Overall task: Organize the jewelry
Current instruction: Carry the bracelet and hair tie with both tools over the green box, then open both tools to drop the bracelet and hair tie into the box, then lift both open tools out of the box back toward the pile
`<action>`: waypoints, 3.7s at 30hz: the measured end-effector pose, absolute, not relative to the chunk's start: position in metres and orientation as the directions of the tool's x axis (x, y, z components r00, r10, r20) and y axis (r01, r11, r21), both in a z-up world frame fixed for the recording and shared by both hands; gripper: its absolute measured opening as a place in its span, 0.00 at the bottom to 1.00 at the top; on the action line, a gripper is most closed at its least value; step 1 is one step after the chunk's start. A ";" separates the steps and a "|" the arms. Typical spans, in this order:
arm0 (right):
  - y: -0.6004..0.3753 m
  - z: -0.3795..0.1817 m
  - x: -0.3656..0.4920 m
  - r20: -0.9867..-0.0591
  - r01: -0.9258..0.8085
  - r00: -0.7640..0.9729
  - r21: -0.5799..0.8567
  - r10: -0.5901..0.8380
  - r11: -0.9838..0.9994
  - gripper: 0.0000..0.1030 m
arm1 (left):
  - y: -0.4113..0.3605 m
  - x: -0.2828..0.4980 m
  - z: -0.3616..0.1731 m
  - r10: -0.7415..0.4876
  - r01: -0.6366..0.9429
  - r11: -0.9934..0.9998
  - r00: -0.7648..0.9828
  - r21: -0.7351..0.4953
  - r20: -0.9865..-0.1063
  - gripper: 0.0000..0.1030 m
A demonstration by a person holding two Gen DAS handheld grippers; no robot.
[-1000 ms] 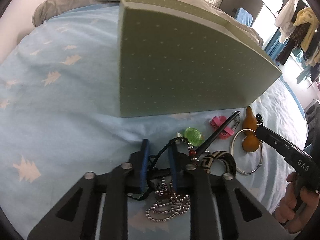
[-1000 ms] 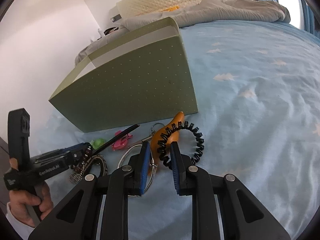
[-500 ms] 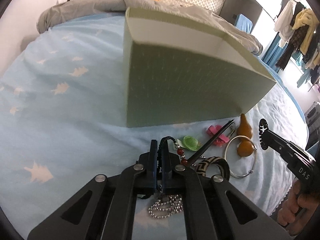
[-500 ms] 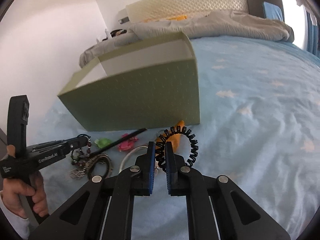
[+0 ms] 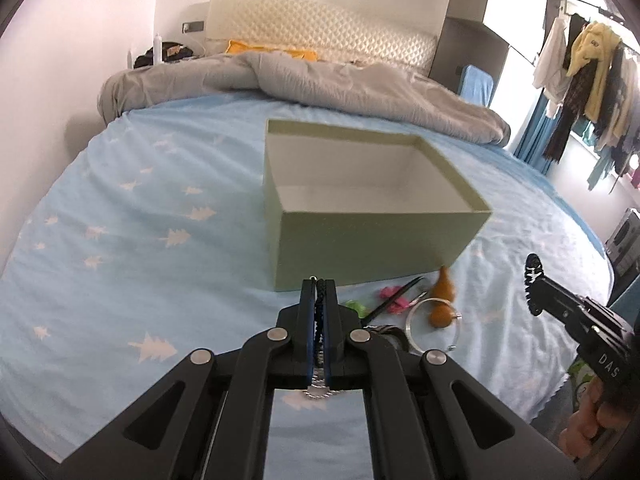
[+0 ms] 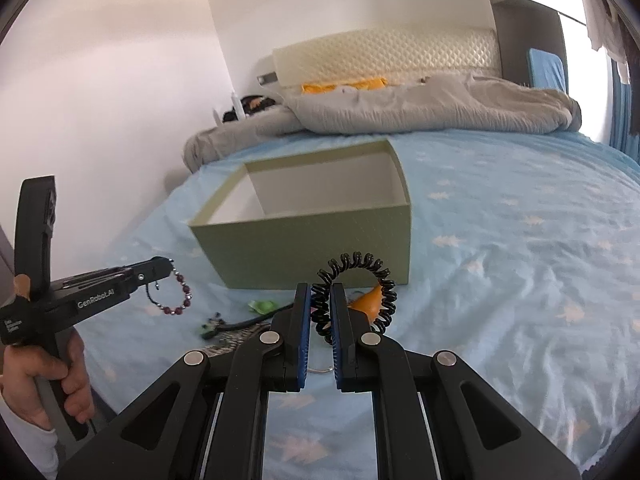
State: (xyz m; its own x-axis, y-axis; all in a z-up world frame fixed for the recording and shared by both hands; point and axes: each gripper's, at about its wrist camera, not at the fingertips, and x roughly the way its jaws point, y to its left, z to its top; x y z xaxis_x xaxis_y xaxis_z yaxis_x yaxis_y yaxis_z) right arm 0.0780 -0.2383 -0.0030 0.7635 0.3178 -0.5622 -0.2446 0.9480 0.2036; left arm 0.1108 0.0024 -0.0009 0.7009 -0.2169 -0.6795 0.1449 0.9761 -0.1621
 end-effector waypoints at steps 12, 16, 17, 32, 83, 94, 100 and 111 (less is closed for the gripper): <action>-0.236 0.032 0.052 -0.512 -0.248 0.800 0.191 0.312 0.950 0.06 | -0.002 0.085 0.035 -0.222 0.146 0.974 0.743 -0.172 -0.631 0.02; -0.236 0.041 0.059 -0.495 -0.243 0.812 0.194 0.309 0.950 0.06 | -0.006 0.092 0.043 -0.230 0.138 0.972 0.747 -0.192 -0.624 0.02; -0.237 0.043 0.062 -0.494 -0.243 0.813 0.195 0.309 0.950 0.06 | -0.006 0.094 0.045 -0.230 0.137 0.972 0.747 -0.193 -0.624 0.02; -0.217 0.055 0.139 -0.520 -0.270 0.797 0.146 0.306 0.952 0.06 | -0.022 0.164 0.052 -0.227 0.129 0.972 0.744 -0.198 -0.628 0.02; -0.227 0.054 0.192 -0.599 -0.235 0.743 0.185 0.299 0.954 0.23 | -0.026 0.204 0.062 -0.165 0.083 0.984 0.742 -0.155 -0.650 0.67; -0.233 0.104 0.120 -0.525 -0.237 0.797 0.181 0.298 0.954 0.23 | -0.010 0.132 0.102 -0.149 0.062 0.985 0.787 -0.164 -0.598 0.67; -0.231 0.120 0.091 -0.497 -0.238 0.818 0.168 0.291 0.956 0.23 | -0.006 0.101 0.111 -0.155 0.073 0.984 0.795 -0.160 -0.586 0.67; -0.230 0.097 0.051 -0.519 -0.233 0.802 0.180 0.294 0.956 0.23 | 0.009 0.065 0.085 -0.177 0.062 0.977 0.771 -0.204 -0.612 0.67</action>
State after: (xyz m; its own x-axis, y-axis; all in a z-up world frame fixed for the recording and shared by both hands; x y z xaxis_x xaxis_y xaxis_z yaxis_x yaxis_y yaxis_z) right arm 0.0506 -0.2298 0.0968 0.8025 0.2936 -0.5195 -0.2329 0.9556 0.1804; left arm 0.0646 0.0093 0.0855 0.7709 -0.1767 -0.6120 0.0621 0.9770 -0.2039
